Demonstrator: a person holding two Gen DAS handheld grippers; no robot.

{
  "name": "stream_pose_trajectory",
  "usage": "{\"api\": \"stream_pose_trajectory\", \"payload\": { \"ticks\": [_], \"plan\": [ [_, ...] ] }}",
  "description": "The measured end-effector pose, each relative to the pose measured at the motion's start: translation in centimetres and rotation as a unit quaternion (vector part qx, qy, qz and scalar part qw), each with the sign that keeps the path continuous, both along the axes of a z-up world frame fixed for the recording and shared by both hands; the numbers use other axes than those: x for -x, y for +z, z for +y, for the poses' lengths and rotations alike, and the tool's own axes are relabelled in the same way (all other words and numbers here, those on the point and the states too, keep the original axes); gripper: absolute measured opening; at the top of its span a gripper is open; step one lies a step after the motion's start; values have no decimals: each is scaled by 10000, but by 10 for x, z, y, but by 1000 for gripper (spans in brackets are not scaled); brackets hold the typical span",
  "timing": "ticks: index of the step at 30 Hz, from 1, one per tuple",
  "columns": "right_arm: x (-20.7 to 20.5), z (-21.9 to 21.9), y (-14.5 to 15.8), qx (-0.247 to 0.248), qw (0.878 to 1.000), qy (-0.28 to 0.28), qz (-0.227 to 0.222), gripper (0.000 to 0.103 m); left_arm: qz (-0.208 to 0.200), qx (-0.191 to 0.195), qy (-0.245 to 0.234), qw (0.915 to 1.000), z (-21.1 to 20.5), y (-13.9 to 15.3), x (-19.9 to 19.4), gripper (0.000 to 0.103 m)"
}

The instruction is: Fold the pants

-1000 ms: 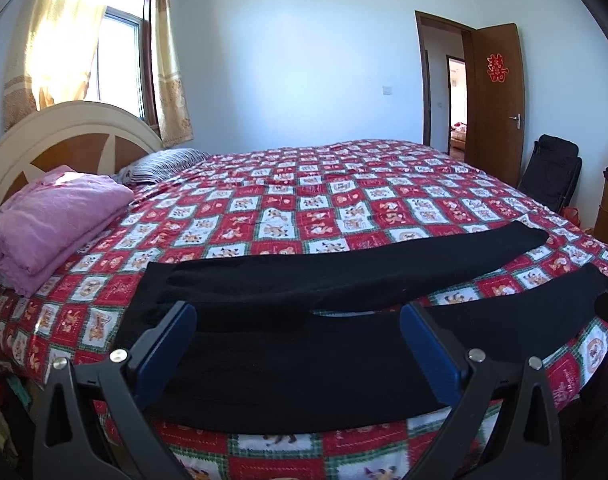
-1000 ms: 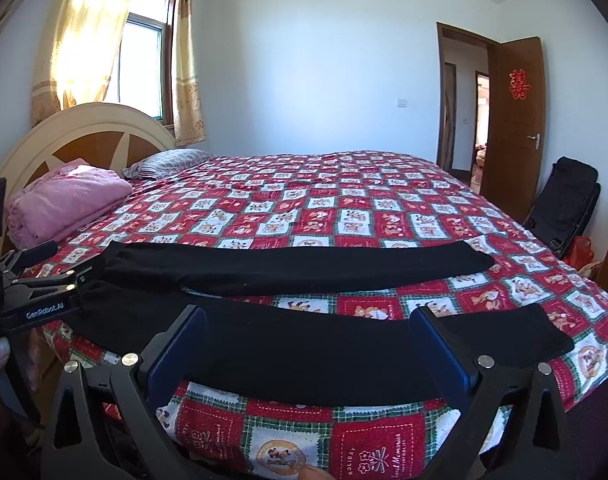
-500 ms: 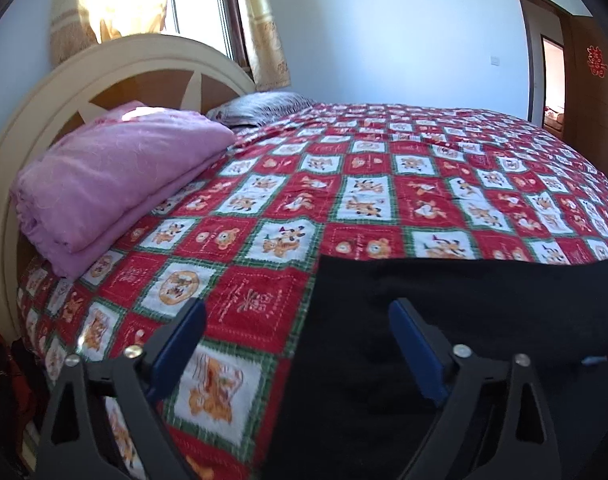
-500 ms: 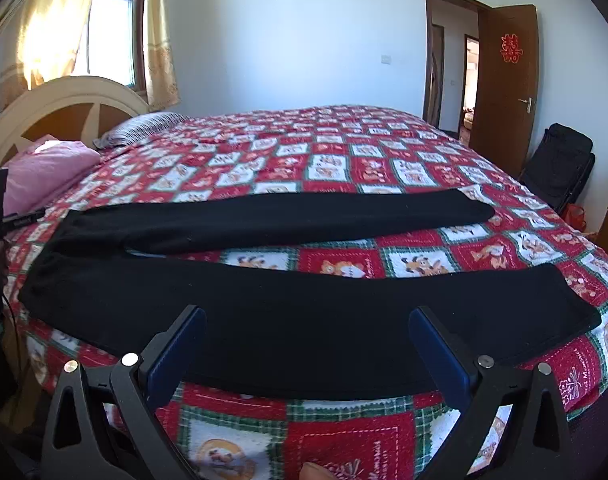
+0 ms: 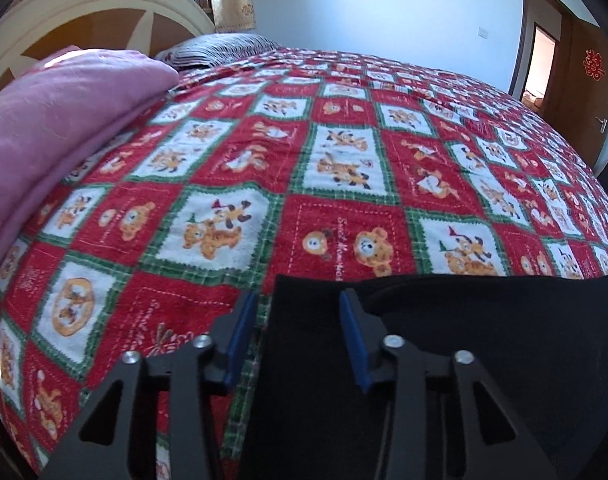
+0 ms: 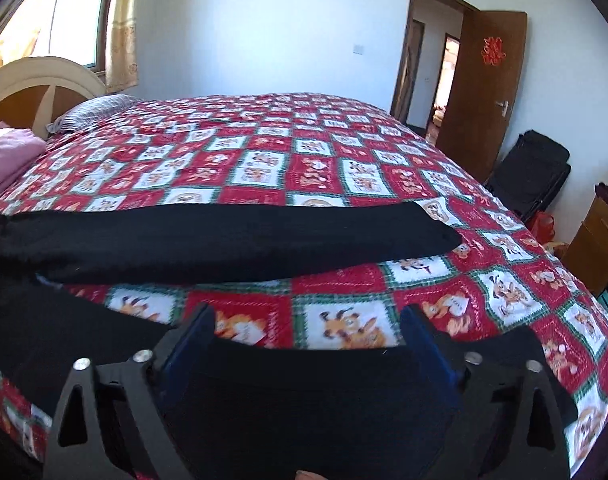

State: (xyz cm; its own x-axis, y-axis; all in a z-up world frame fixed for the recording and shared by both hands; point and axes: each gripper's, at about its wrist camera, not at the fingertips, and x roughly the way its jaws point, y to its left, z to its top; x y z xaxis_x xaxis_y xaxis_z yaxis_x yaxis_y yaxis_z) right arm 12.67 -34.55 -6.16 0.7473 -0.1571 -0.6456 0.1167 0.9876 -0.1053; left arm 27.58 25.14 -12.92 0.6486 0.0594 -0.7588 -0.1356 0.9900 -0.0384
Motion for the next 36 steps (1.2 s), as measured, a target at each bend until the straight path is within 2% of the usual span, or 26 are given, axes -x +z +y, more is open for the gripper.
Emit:
{"api": "stream_pose_trajectory", "payload": {
  "ticks": [5,8,17,23,25,30,32,34,36],
  "plan": [
    [-31,-53,-1,-236,9983,-510,175,81,3,-32,-224,9997,-5,-1,-5,31],
    [-48,-86,-1,-331,9953,-861,297,77,27,-173,-311,9994,-8,-3,-7,30],
    [-107,-183,-2,-892,9834,-1505,483,77,-63,-270,-276,9992,-9,-3,-9,31],
    [-162,-196,-10,-912,9859,-1271,587,77,-4,-346,-215,9992,-9,-5,-14,37],
    [-180,-197,-13,-927,9867,-1154,674,77,4,-469,-147,9988,-11,-5,-15,47],
    [-217,-194,-24,-828,9881,-977,848,77,53,-359,-113,9993,-8,-7,-17,48],
    [-228,-195,-32,-938,9863,-948,975,77,43,-338,-122,9993,-7,-7,-16,47],
    [-234,-195,-39,-1023,9844,-940,1081,77,41,-287,-263,9992,-9,-8,-16,37],
    [-240,-193,-50,-994,9815,-925,1348,77,27,-332,-280,9991,-11,-7,-15,35]
  ]
}}
